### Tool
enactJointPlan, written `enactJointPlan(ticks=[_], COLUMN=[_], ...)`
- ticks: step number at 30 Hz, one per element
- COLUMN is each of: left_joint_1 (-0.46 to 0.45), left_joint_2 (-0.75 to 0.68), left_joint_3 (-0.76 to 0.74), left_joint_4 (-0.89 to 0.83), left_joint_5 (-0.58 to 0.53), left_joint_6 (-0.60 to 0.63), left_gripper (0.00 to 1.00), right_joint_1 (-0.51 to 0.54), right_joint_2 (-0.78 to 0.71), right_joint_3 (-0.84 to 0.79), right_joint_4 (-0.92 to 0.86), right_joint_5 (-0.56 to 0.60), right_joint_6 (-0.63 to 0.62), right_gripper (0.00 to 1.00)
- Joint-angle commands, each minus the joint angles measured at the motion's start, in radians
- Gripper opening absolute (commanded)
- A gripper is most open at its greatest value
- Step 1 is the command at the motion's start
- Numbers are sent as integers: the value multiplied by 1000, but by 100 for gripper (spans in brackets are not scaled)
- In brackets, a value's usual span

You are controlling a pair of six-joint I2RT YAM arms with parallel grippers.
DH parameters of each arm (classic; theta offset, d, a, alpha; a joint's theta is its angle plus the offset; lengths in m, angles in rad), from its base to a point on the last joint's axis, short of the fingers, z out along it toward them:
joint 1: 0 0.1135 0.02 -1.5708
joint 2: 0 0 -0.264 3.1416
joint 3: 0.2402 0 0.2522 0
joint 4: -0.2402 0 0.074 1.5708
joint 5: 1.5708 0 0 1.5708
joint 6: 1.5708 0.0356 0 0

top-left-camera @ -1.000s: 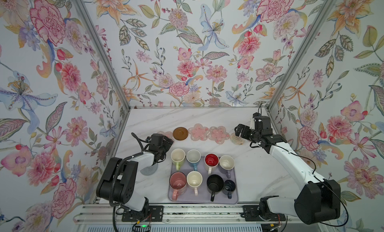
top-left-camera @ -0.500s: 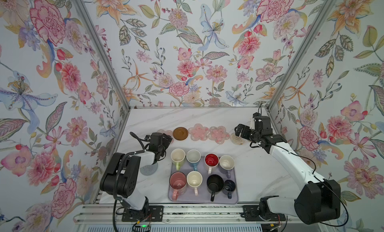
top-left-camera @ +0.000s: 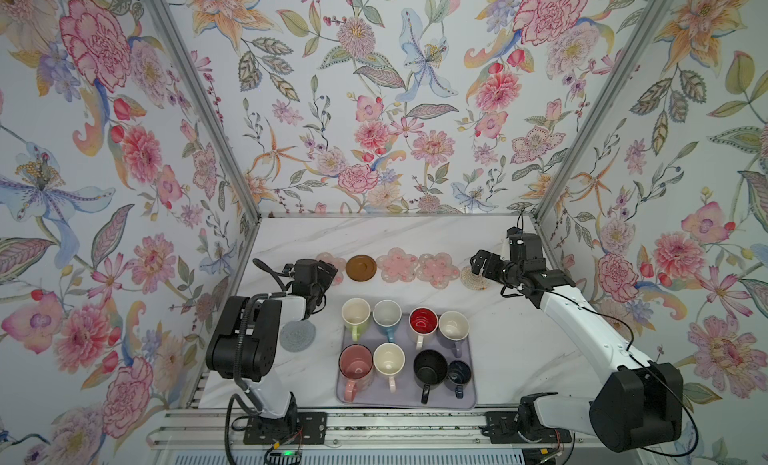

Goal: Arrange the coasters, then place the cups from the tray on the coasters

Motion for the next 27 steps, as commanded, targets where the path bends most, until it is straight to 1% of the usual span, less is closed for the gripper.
enactJointPlan(ticks=[1, 8, 11, 14, 18, 19, 22, 24, 27], left_joint_1=[12, 39, 47, 59, 61, 62, 60, 60, 59], left_joint_2=[52, 65, 32, -31, -149, -212, -335, -417, -533], left_joint_3=[16, 49, 46, 47, 81, 90, 106, 99, 65], left_joint_4=[-13, -28, -51, -93, -259, -313, -466, -565, -688], left_joint_5=[25, 57, 67, 83, 24, 4, -61, -106, -145], left_joint_6=[30, 70, 89, 125, 225, 255, 329, 362, 396], left_gripper=[99, 99, 99, 99, 99, 99, 99, 99, 99], right_joint_1=[14, 23, 25, 23, 20, 20, 18, 18, 17], right_joint_2=[-21, -12, -6, -4, 5, 8, 13, 13, 17], right_joint_3=[40, 52, 57, 69, 93, 105, 136, 143, 150], right_joint_4=[-26, -34, -34, -34, -40, -48, -76, -78, -74], right_joint_5=[20, 33, 40, 43, 50, 45, 44, 49, 54], right_joint_6=[13, 15, 12, -1, -37, -48, -90, -110, -124], right_gripper=[99, 99, 99, 99, 99, 99, 99, 99, 99])
